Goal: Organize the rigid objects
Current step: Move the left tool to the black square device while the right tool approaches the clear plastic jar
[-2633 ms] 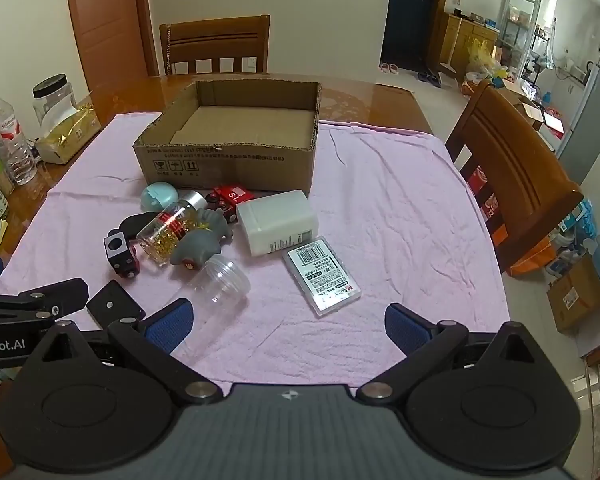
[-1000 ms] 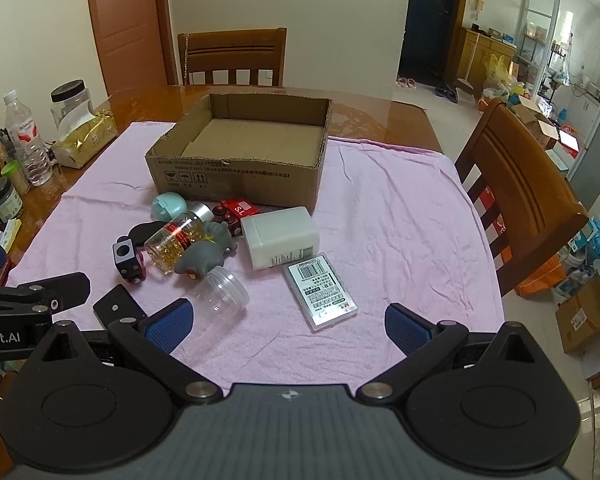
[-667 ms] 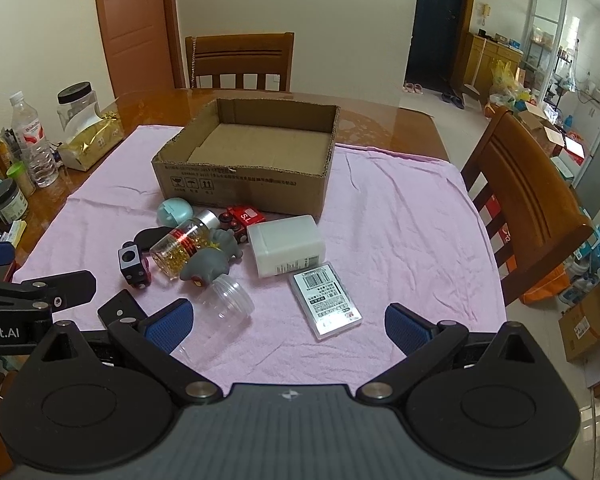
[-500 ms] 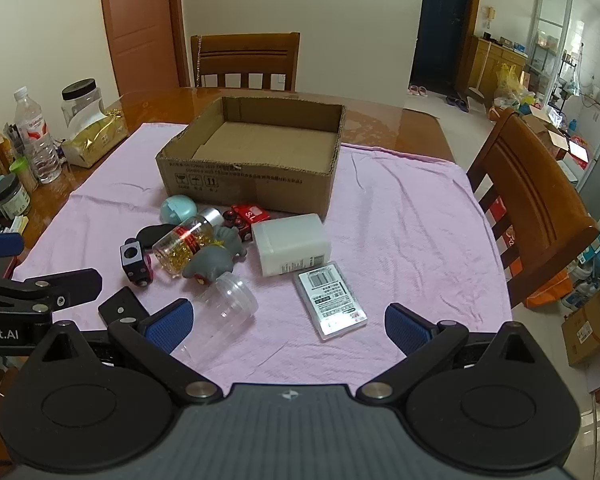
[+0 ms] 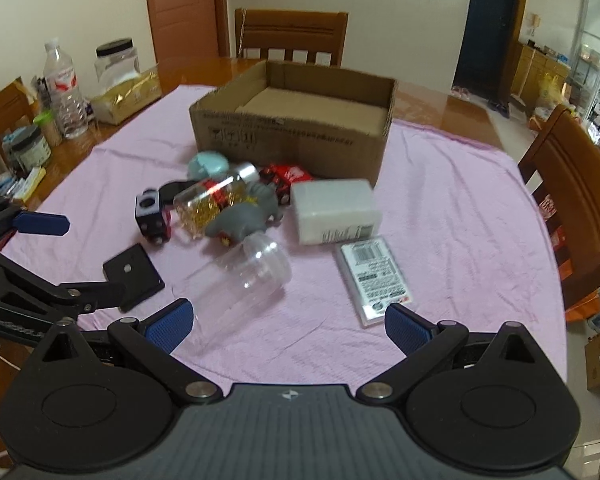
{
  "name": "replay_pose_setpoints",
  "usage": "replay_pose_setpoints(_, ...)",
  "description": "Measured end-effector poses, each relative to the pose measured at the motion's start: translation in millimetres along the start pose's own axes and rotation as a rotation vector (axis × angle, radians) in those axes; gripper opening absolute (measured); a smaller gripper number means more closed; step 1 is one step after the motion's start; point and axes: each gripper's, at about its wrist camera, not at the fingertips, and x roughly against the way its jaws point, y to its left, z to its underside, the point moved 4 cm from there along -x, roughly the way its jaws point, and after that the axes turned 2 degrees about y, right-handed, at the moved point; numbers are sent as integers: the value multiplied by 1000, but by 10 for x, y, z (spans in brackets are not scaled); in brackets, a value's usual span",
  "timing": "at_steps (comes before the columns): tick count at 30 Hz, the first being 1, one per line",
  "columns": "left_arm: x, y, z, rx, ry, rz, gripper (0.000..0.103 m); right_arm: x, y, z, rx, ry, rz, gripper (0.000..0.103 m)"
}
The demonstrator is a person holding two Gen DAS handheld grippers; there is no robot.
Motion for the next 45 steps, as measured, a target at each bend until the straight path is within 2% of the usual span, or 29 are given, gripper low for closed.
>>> replay_pose_setpoints(5,-288,107,90,-66,54,-31,102,-147,22,71,9,38,-7,103)
replay_pose_setpoints(8,-390,108,108,-124,72,-14,100,-200,42,86,29,57,-8,103)
replay_pose_setpoints(10,-429,120,107,-125,81,5,99,-219,54,88,43,62,-7,103)
replay_pose_setpoints(17,-551,168,72,-91,103,89,84,-270,77,71,94,78,-27,103)
replay_pose_setpoints(21,-535,171,46,-77,101,109,71,-311,78,45,122,84,-48,103)
replay_pose_setpoints(27,-518,263,72,-55,104,91,71,-445,96,-86,162,85,-112,103)
replay_pose_setpoints(34,-507,373,89,-23,104,75,71,-724,202,-393,235,81,-206,103)
replay_pose_setpoints(40,-512,365,88,-22,103,70,71,-994,279,-487,275,158,-274,103)
replay_pose_setpoints(45,-515,365,94,-26,105,70,71,-944,287,-383,241,218,-323,103)
